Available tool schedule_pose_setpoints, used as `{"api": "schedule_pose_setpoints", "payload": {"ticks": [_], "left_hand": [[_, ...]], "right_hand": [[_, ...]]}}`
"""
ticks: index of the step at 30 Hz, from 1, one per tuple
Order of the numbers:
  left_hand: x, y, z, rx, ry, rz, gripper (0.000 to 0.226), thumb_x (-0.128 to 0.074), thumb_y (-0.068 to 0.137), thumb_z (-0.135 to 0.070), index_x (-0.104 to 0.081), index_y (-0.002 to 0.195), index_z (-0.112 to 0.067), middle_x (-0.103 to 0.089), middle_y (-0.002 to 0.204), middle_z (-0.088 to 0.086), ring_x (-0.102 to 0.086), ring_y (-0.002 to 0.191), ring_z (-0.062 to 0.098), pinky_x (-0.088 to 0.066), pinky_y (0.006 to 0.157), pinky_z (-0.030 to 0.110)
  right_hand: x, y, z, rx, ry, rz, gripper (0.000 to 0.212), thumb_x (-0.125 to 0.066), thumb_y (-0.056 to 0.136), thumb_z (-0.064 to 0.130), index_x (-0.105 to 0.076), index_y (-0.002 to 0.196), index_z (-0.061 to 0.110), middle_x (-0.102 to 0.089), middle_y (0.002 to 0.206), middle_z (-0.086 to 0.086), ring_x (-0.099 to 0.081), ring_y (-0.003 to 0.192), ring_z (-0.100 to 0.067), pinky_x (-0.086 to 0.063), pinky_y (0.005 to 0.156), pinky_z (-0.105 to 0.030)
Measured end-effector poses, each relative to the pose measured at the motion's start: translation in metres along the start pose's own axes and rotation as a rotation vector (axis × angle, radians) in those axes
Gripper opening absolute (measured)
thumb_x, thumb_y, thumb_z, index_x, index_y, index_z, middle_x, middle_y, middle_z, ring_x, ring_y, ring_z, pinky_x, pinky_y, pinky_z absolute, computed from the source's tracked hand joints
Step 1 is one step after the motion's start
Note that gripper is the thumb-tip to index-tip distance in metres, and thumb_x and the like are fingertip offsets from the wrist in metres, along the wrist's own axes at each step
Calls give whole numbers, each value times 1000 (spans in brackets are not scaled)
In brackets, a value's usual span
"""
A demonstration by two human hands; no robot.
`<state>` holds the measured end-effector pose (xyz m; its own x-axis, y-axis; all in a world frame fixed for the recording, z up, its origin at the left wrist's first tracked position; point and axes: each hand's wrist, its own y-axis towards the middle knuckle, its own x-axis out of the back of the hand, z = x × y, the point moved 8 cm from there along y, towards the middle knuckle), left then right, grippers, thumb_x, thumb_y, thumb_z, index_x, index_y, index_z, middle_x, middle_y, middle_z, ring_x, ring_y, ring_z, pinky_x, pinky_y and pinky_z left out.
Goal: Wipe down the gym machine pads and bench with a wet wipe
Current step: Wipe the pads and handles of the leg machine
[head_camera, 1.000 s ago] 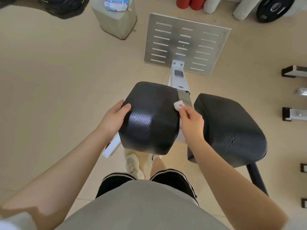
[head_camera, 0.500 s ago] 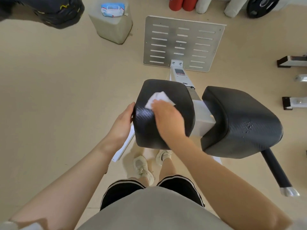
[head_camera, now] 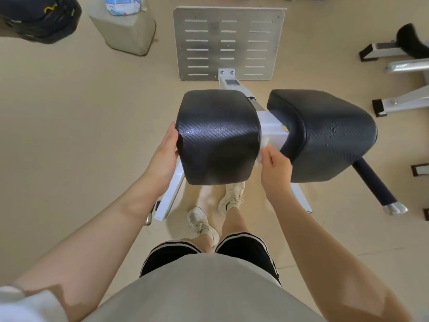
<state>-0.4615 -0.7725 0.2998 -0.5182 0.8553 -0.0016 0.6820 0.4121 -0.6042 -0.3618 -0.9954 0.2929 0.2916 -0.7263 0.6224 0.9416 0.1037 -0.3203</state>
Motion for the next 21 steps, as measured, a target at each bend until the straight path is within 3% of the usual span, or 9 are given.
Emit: {"api": "schedule_pose_setpoints", "payload": {"ticks": [2, 4, 7, 11, 14, 17, 19, 21], "left_hand": [[-1, -3, -1, 0, -27, -35, 28, -28, 99, -41, -56, 101, -39, -56, 112, -23, -45, 114, -3, -25, 114, 31], [2, -6, 7, 54, -94, -84, 30, -27, 99, -40, -54, 110, -32, -54, 120, -16, -45, 118, 3, -24, 114, 35], [8, -13, 26, 171, -107, -149, 46, -23, 98, -45, -38, 136, -24, -45, 138, -5, -40, 129, 14, -26, 110, 37], [0, -22, 45, 189, -57, -151, 39, -19, 99, -47, -43, 127, -35, -49, 126, -11, -43, 126, 13, -28, 107, 34], [-5, -20, 54, 168, -82, -195, 37, -18, 100, -43, -42, 128, -37, -49, 126, -13, -44, 126, 10, -27, 110, 35], [-5, -18, 65, 155, -140, -254, 39, -16, 100, -43, -44, 126, -35, -51, 126, -13, -44, 125, 7, -27, 112, 34], [-5, -13, 74, 126, -149, -289, 44, -14, 100, -43, -41, 133, -30, -49, 126, -14, -43, 120, 4, -25, 112, 32], [-7, -12, 85, 88, -124, -307, 44, -12, 100, -42, -38, 135, -32, -46, 126, -19, -41, 119, 2, -24, 111, 28]], "right_hand": [[-14, -14, -35, -140, 32, 39, 36, -41, 91, 9, -29, 57, 15, -26, 57, -2, -25, 61, -14, -22, 56, -28], [-24, -18, -50, -249, 54, 56, 35, -40, 90, 9, -33, 56, 14, -29, 57, -2, -30, 64, -20, -27, 59, -28], [-12, -1, -18, -161, 142, -57, 43, -41, 91, 9, -30, 51, 20, -29, 53, 3, -27, 55, -13, -25, 53, -24], [4, 14, 4, -36, 373, -102, 47, -43, 93, 13, -31, 49, 24, -29, 46, 9, -24, 52, -8, -25, 52, -22], [-12, 8, -24, -37, 354, -60, 44, -45, 93, 13, -27, 54, 21, -24, 55, 6, -22, 57, -10, -22, 54, -26], [-50, -6, -89, -319, 373, 51, 37, -44, 93, 13, -37, 57, 13, -27, 59, 1, -27, 60, -13, -31, 60, -28], [-81, -16, -125, -565, 560, 143, 28, -45, 95, 14, -52, 75, -4, -39, 62, 0, -38, 62, -14, -46, 73, -28], [-109, -24, -135, -710, 819, 196, 17, -45, 95, 8, -58, 90, -2, -56, 67, 0, -55, 66, -10, -51, 71, -19]]}}
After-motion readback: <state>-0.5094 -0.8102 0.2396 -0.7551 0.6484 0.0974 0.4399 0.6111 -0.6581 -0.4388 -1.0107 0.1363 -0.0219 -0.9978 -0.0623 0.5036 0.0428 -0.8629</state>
